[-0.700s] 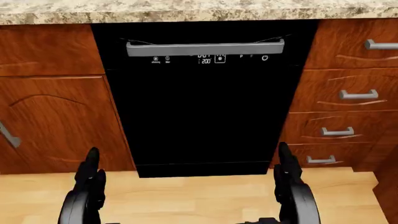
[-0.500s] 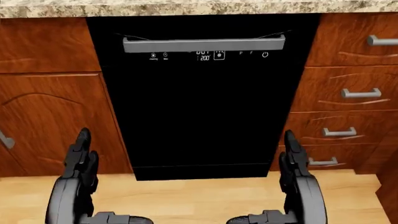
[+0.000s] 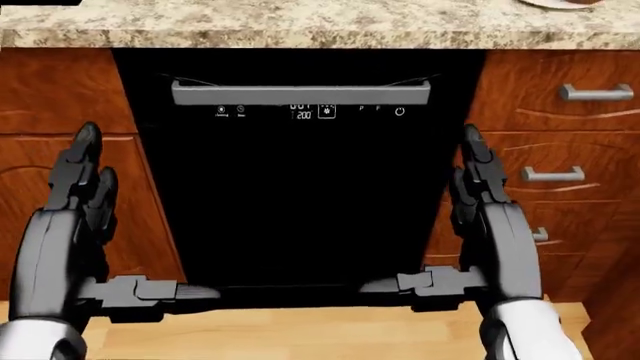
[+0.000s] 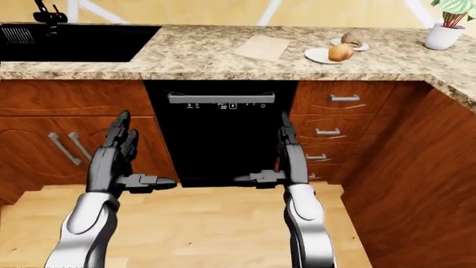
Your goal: Place all breads on the cutting board.
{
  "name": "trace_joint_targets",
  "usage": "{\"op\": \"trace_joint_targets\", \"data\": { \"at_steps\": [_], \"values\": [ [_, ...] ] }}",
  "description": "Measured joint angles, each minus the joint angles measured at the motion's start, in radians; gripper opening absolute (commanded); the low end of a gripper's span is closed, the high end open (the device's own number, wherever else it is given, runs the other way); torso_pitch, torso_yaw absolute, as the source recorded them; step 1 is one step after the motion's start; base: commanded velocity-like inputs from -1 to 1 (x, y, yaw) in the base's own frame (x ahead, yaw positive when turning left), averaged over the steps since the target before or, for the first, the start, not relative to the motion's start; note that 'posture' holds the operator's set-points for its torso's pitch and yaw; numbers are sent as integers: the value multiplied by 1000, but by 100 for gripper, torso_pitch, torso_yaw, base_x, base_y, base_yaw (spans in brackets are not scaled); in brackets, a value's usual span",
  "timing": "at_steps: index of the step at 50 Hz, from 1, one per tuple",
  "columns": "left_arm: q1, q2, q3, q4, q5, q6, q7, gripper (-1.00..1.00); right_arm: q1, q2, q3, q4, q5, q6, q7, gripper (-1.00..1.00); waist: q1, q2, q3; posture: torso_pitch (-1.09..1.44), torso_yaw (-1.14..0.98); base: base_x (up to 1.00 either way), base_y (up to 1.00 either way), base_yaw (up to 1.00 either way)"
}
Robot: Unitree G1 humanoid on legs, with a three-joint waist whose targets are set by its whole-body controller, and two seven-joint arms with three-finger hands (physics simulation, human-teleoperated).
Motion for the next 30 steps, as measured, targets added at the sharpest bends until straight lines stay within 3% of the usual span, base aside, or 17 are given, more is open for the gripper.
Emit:
{"op": "trace_joint_targets", "data": {
  "at_steps": [3, 5, 9, 15, 19, 21, 24, 28, 30],
  "values": [
    [0, 0, 3, 18, -1, -7, 0, 100, -7, 3, 4, 6, -3, -13, 1, 100, 5, -37, -3, 0, 0, 0, -73, 0],
    [-3, 0, 4, 22, -3, -15, 0, 100, -10, 5, 5, 2, -4, -20, -2, 100, 2, -78, -14, 0, 0, 0, -73, 0],
    [3, -15, -33, 44, -15, -26, -8, 100, 7, -10, -27, 21, -8, -24, -5, 100, -27, -79, -3, 0, 0, 0, -73, 0],
    [-15, -8, -17, 25, -11, -17, -1, 100, 4, -9, -23, -25, 8, 5, 5, 100, -18, -6, 17, 0, 0, 0, -73, 0],
    [-35, -6, -27, 22, -3, -26, 3, 100, -5, -10, -19, -44, 14, 11, 13, 100, -12, 27, 7, 0, 0, 0, -73, 0],
    [-29, -6, -22, 47, -1, -30, 3, 100, 1, -4, -10, -31, 16, 12, 16, 100, -1, 24, 8, 0, 0, 0, -73, 0],
    [-20, -6, -20, 74, 1, -22, 4, 100, 8, -6, -8, -16, 16, 22, 19, 100, -2, 36, -15, 0, 0, 0, -73, 0],
    [-29, -2, -14, 44, 1, -33, 3, 100, -9, -6, -12, -49, 12, 18, 16, 100, 7, -19, -1, 0, 0, 0, -73, 0],
    [-32, -4, -15, 30, 0, -39, 3, 100, -13, -9, -11, -62, 12, 12, 17, 100, -4, -76, -14, 0, 0, 0, -73, 0]
  ]
}}
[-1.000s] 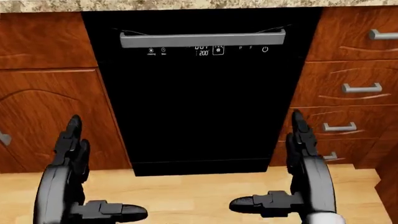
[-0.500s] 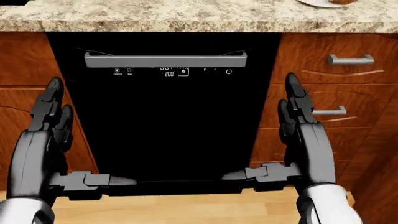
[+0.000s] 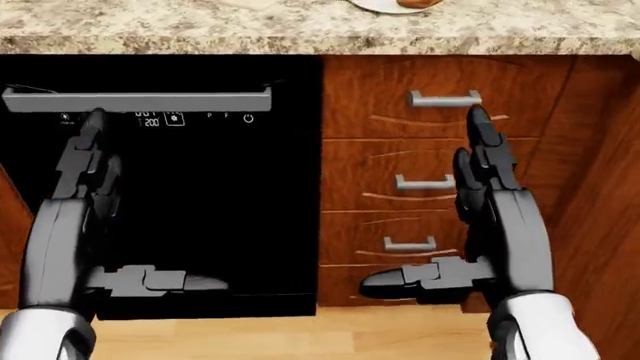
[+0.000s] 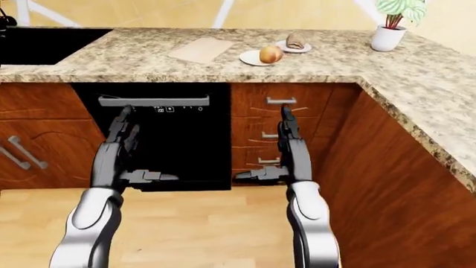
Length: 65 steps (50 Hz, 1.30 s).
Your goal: Place all breads on the cutting board.
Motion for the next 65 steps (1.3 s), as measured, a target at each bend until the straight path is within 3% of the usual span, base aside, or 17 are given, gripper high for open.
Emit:
{"op": "trace_joint_targets", "data": {
  "at_steps": [4, 8, 14, 17, 26, 32, 38, 42, 43, 46, 49, 52, 54, 56, 58, 62, 65],
  "values": [
    [24, -13, -34, 20, -10, 7, -12, 100, 17, -6, -23, 31, -9, -1, -7, 100, -20, 10, 13, 0, 0, 0, -58, 0],
    [26, -7, -6, 40, -9, -1, -9, 100, 19, 0, 3, 12, -14, -3, 1, 100, -20, 14, 8, 0, 0, 0, 0, 25],
    [24, -8, -12, 29, -21, -40, -13, 100, 37, 9, 18, 5, -23, -27, 25, 100, -11, 18, 14, 0, 0, 0, 5, 83],
    [36, -2, 18, 29, -16, -40, -2, 100, 18, 13, 40, 8, -24, -33, 34, 100, -23, 19, 3, 0, 0, 0, 0, 0],
    [31, -4, -1, 26, -29, -16, -11, 100, 19, 2, -5, -4, -31, 15, 1, 100, -47, 38, 16, 0, 0, 10, -2, 0],
    [20, 0, 3, -9, -26, -7, -9, 100, 4, 4, 11, -27, -28, 5, 6, 100, -19, 70, 35, 0, 0, 40, -20, 0],
    [24, 0, 5, 7, -24, -8, -8, 100, -9, 5, 14, -21, -28, 3, 15, 100, 4, 82, 34, 0, 0, 50, -21, 0],
    [13, 5, 10, 0, -26, -15, -9, 100, -14, 7, 10, -35, -27, -1, 12, 100, 12, 111, 41, 0, 0, 65, -44, 0],
    [19, 7, 15, 6, -25, -18, -8, 100, -7, 12, 16, -30, -26, -3, 12, 100, 13, 101, 47, 0, 0, 67, -50, 0],
    [35, 7, 25, 29, -22, -5, -4, 100, 1, 11, 24, -8, -19, 16, 18, 100, 11, 111, 21, 0, 0, 67, -50, 0],
    [22, 9, 23, -3, -19, 12, -1, 100, -14, 7, 12, -32, -15, 22, 14, 100, 22, 96, 10, 0, 0, 68, -57, 0],
    [12, 9, 19, -24, -20, -2, -1, 100, -25, 6, 14, -59, -14, 11, 11, 100, 35, 61, -4, 0, 0, 70, -60, 0],
    [4, 12, 21, -36, -20, 0, -3, 100, -35, 5, 17, -70, -12, 9, 12, 100, 32, 11, -16, 0, 0, 70, -61, 0],
    [11, 1, 10, -32, -24, 12, -6, 100, -31, -3, 7, -55, -12, 16, 11, 100, 4, 10, 13, 0, 0, 70, -61, 0],
    [20, 0, -5, -23, -29, 32, -14, 100, -14, -3, -8, -47, -17, 37, 4, 100, -15, -7, 29, 0, 0, 70, -59, 0],
    [15, 7, 14, -31, -27, 50, -14, 100, -32, -1, 3, -78, -20, 64, -1, 100, -13, 16, 28, 0, 0, 70, -20, 0],
    [6, 7, 17, -40, -23, 32, -10, 100, -32, 5, 18, -111, -16, 54, 3, 100, -1, 16, 18, 0, 0, 70, -2, 0]
  ]
}}
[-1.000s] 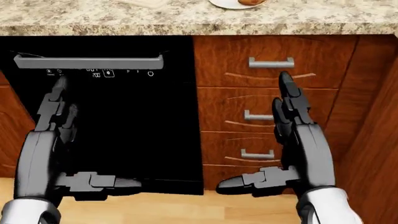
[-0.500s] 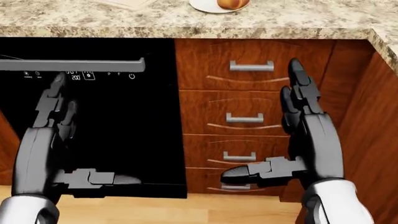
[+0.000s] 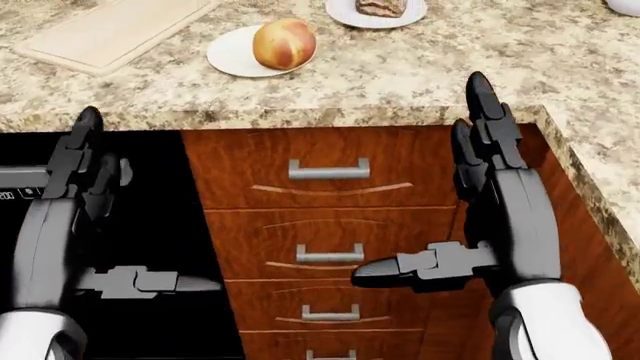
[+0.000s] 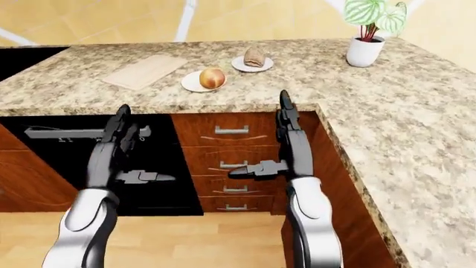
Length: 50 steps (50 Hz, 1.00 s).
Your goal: Place all breads on the cutting board.
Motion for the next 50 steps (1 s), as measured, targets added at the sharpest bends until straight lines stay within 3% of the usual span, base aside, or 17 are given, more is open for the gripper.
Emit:
{"op": "trace_joint_targets", "data": {
  "at_steps": [6, 7, 9, 10, 12, 15, 18, 20, 22, 24, 27, 31, 35, 39, 42, 45, 50],
  "values": [
    [-1, -5, -17, 7, -6, -31, -6, 100, -4, -4, -13, 27, 1, -18, -3, 100, -6, 38, -22, 0, 0, 70, -2, 0],
    [-2, -3, -15, 4, -5, -22, -6, 100, -6, -4, -13, 23, 1, -11, -3, 100, 0, 51, -15, 0, 0, 69, -2, 0],
    [6, 1, -5, -3, -3, 12, -4, 100, 0, 0, -5, 21, 4, 13, -2, 100, 8, 25, 40, 0, 0, 68, 0, 0],
    [14, 2, 0, -17, -1, 42, -4, 100, -2, -2, -2, 17, 8, 37, 0, 100, 15, 39, 54, 0, 0, 55, 0, 0],
    [3, 13, 6, -102, 5, 135, -4, 100, -20, -9, -10, -16, 18, 85, 2, 100, 17, 67, 28, 0, 0, 39, 0, 0],
    [-72, 30, 13, -236, 11, 211, -9, 100, -68, -20, -27, -88, 25, 117, -6, 100, 9, 74, -13, 0, 0, 26, 0, 0],
    [-132, 45, 23, -316, 10, 257, -16, 100, -111, -28, -37, -163, 36, 137, -13, 100, -1, 51, -23, 0, 0, 11, 0, 0],
    [-155, 49, 24, -329, 8, 290, -18, 100, -117, -34, -39, -168, 40, 137, -17, 100, -25, -12, -6, 0, 0, 9, 0, 0],
    [-156, 44, 8, -313, 3, 335, -23, 100, -107, -40, -49, -130, 38, 155, -24, 100, -41, -18, 13, 0, 0, 22, 0, 0],
    [-155, 54, 15, -305, -3, 383, -30, 100, -108, -37, -43, -113, 34, 198, -31, 100, -53, -6, 12, 0, 0, 36, 0, 0],
    [-162, 63, 42, -338, -4, 415, -30, 100, -120, -36, -32, -145, 36, 229, -32, 100, -54, 33, 3, 0, 0, 28, 0, 0],
    [-184, 75, 60, -400, -17, 411, -33, 100, -129, -35, -34, -190, 36, 208, -29, 100, -42, 53, -26, 0, 0, 0, 3, 30],
    [-164, 73, 56, -384, -28, 404, -35, 100, -123, -32, -32, -176, 34, 196, -28, 100, -31, 120, -24, 0, 0, 0, 0, 62],
    [-157, 85, 84, -381, -12, 438, -18, 100, -115, -20, -4, -144, 55, 205, -14, 100, -12, 69, 0, 0, 0, 0, 0, 0],
    [-175, 88, 77, -393, -10, 453, -17, 100, -113, -30, -36, -163, 73, 209, -18, 100, -18, 19, -2, 0, 0, -10, 0, 0],
    [-177, 87, 61, -393, -17, 460, -25, 100, -105, -44, -71, -183, 80, 199, -34, 100, -22, 34, -25, 0, 0, -32, 0, 0],
    [-195, 92, 54, -426, -19, 464, -35, 100, -105, -52, -65, -200, 77, 181, -43, 100, -30, 50, -28, 0, 0, 0, 0, 0]
  ]
}}
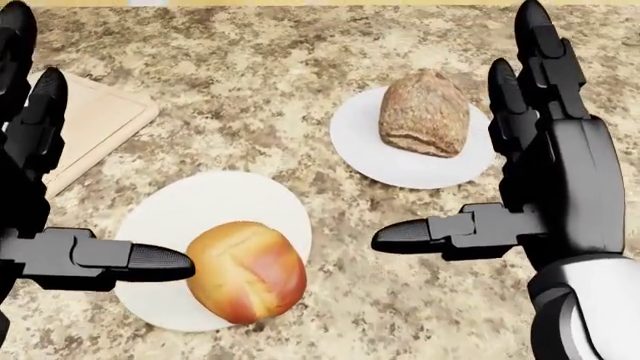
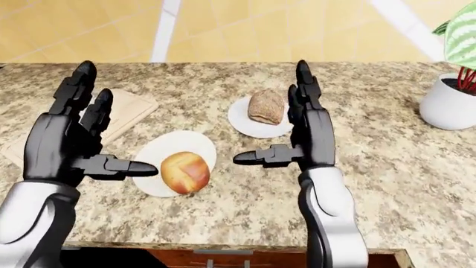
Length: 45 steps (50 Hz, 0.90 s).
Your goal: Place all breads on the cutting board.
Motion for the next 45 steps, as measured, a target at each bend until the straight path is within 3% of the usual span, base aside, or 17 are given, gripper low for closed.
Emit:
{"op": "trace_joint_targets", "data": {
  "at_steps": [8, 16, 19, 24, 27, 32, 38, 45],
  "values": [
    [33, -2, 1, -48, 16, 35, -7, 100, -28, -5, 10, -9, 0, 42, 12, 100, 0, -7, 12, 0, 0, 0, 0, 0],
    [94, 41, -7, -87, -32, -2, 7, 100, -162, -40, -16, -19, 17, 146, -11, 100, -5, -9, 19, 0, 0, 0, 0, 0],
    [97, 123, -10, -85, -142, -17, 89, 100, -271, -68, -25, 63, 14, 181, -33, 100, -3, -6, 21, 0, 0, 0, 0, 0],
    [126, 333, -9, -94, -455, -74, 353, 100, -393, -96, -14, 237, -4, 180, -58, 100, -2, 0, 23, 0, 0, 0, 0, 0],
    [132, 395, -26, -98, -584, -113, 471, 100, -458, -102, -8, 364, -15, 147, -58, 100, 1, 9, 26, 0, 0, 0, 0, 0],
    [110, 393, -51, -101, -630, -115, 520, 100, -564, -131, 7, 571, -59, 81, -55, 100, 3, 20, 34, 0, 0, 0, 0, 0],
    [102, 354, -55, -96, -570, -89, 479, 100, -624, -139, 30, 755, -172, -24, -26, 100, 2, 22, 36, 0, 0, 0, 0, 0],
    [79, 357, -42, -96, -576, -70, 478, 100, -692, -138, 43, 924, -279, -78, 28, 100, 3, 26, 36, 0, 0, 0, 0, 0]
  ]
}}
